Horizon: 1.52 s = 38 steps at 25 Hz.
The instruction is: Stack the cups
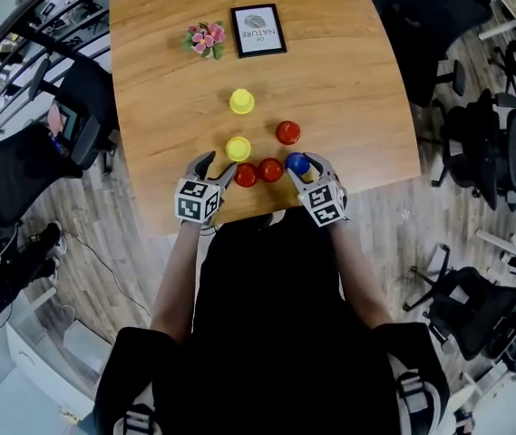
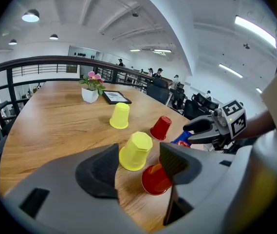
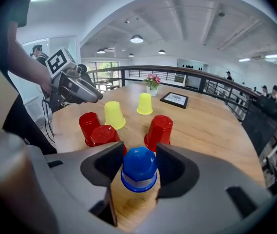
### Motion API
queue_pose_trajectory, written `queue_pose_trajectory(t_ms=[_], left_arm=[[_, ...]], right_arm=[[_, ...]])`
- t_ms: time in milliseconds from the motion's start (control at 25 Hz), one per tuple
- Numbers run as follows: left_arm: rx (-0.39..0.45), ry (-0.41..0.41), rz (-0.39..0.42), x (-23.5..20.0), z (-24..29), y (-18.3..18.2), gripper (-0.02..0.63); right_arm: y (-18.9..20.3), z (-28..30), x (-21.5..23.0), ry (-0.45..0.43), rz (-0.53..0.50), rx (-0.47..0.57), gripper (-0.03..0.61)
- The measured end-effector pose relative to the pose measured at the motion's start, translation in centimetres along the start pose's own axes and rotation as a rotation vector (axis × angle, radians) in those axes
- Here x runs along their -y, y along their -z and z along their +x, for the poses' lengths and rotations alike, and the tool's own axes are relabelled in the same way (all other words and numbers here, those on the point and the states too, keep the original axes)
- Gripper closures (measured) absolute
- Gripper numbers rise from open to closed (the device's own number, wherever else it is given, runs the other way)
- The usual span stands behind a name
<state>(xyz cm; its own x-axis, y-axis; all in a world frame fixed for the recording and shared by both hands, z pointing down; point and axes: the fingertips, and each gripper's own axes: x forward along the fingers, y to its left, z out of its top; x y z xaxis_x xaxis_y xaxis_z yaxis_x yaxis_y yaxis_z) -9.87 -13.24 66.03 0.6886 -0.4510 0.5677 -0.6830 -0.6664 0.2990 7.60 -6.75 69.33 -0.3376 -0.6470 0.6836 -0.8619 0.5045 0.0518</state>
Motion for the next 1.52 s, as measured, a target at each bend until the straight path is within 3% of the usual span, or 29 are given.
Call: queue_pose_trajectory(t_ms=[400,720,1080,1200,1280,1520], left_arm=[[-0.009,-0.002,0.028,0.5,-0.1,0.0,0.333],[-0.035,0.008,0.096,0.5,1.6,-0.3,0.333],[-0.091,0.037,0.208,1.2,4.3,0.2,0.333],[-0.11,0.025,0.222,0.8,4.9,0.5,0.337],[-0.125,0.01,0.231,0.5,5.0,0.7,0.381],[-0.11,0.009,0.247,0.6,4.7,-0.3,0.387]], right_arm=[[-0.8,-0.1,-0.6,-0.029,0.011,0.027,0.357],[-1.4,-1.3,0.4,-0.001,0.042,0.048,0.36],[0.7,-3.6,1.5,0.057,0.096,0.025,0.371],[1.5,-4.3,1.8,0.073,0.113,0.012,0.374],[2.0,-4.7,2.0,0.082,0.123,0.005,0.377],[2.4,-5.4,2.8,0.094,0.124,-0.002,0.385]])
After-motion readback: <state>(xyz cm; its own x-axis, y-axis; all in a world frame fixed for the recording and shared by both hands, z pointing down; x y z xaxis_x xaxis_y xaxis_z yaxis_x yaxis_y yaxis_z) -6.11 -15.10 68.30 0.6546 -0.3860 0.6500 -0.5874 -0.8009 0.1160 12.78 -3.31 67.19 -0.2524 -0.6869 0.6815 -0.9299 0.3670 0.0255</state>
